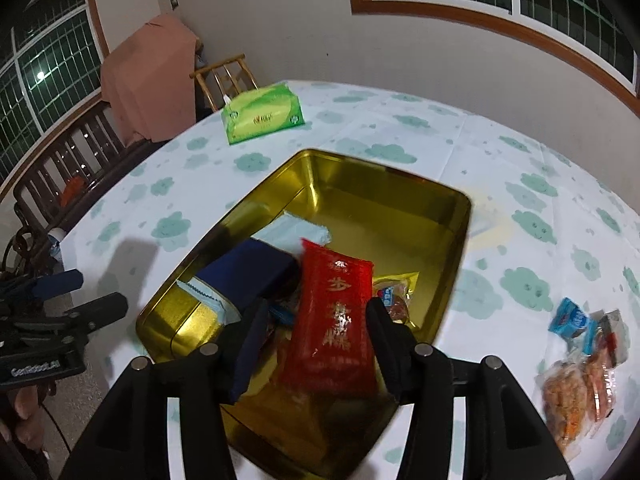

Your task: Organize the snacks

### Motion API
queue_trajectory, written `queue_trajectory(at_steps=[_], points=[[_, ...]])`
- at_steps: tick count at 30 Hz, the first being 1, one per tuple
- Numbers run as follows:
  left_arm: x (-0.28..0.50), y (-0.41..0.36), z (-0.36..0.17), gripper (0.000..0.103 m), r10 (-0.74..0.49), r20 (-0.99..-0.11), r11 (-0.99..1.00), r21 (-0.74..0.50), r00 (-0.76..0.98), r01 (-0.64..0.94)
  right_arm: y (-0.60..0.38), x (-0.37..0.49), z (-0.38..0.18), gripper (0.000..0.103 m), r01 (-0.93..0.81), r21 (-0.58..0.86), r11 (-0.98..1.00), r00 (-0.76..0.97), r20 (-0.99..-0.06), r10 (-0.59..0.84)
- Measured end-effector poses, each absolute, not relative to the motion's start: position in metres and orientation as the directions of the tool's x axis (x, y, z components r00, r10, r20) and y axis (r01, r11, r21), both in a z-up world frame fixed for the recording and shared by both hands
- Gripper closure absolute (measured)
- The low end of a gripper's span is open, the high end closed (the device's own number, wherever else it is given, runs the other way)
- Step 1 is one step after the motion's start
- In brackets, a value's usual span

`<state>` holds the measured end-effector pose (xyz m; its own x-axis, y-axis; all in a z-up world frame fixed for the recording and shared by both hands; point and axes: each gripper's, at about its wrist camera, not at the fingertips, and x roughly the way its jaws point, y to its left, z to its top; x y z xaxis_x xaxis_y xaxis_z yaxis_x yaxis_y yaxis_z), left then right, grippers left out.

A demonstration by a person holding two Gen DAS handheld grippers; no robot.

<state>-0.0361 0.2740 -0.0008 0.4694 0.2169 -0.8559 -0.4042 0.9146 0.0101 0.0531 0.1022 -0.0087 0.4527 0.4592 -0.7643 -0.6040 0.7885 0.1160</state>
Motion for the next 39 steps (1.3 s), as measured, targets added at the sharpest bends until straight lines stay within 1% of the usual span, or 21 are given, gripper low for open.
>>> queue_trajectory(at_steps=[6, 10, 14, 18, 24, 31, 32, 33, 39], points=[[-0.027, 0.248, 0.007, 0.021, 0.192, -0.848, 0.937, 0.008, 0.493, -0.35, 0.048, 0.053, 0.006, 0.051, -0.585, 0.104, 0.805, 0.501, -0.734, 0.459], [-0.018, 0.226, 0.01, 0.02, 0.172, -0.847, 0.952, 0.011, 0.503, -0.307, -0.012, 0.064, 0.01, 0.051, -0.532, 0.043, 0.846, 0.557, -0.734, 0.388], [-0.01, 0.201, 0.011, 0.02, 0.157, -0.848, 0.965, 0.022, 0.507, -0.262, -0.079, 0.084, 0.003, 0.051, -0.459, 0.017, 0.888, 0.577, -0.755, 0.313], [-0.003, 0.18, 0.012, 0.02, 0.15, -0.851, 0.973, 0.038, 0.503, -0.226, -0.119, 0.097, -0.011, 0.051, -0.458, -0.044, 0.888, 0.566, -0.785, 0.253], [0.004, 0.155, 0.015, 0.02, 0.15, -0.855, 0.98, 0.06, 0.496, -0.191, -0.142, 0.115, -0.04, 0.051, -0.523, -0.069, 0.849, 0.495, -0.836, 0.237], [0.014, 0.129, 0.017, 0.02, 0.142, -0.862, 0.986, 0.077, 0.486, -0.151, -0.147, 0.125, -0.06, 0.052, -0.567, -0.026, 0.823, 0.454, -0.844, 0.286], [0.015, 0.126, 0.017, 0.02, 0.142, -0.863, 0.986, 0.08, 0.485, -0.146, -0.146, 0.125, -0.061, 0.054, -0.571, -0.023, 0.821, 0.457, -0.84, 0.294], [0.017, 0.121, 0.017, 0.02, 0.139, -0.863, 0.987, 0.081, 0.485, -0.139, -0.145, 0.126, -0.062, 0.06, -0.574, -0.017, 0.818, 0.453, -0.839, 0.301], [0.027, 0.091, 0.012, 0.02, 0.098, -0.871, 0.995, 0.068, 0.482, -0.08, -0.14, 0.121, -0.064, 0.063, -0.558, 0.011, 0.83, 0.465, -0.823, 0.325]])
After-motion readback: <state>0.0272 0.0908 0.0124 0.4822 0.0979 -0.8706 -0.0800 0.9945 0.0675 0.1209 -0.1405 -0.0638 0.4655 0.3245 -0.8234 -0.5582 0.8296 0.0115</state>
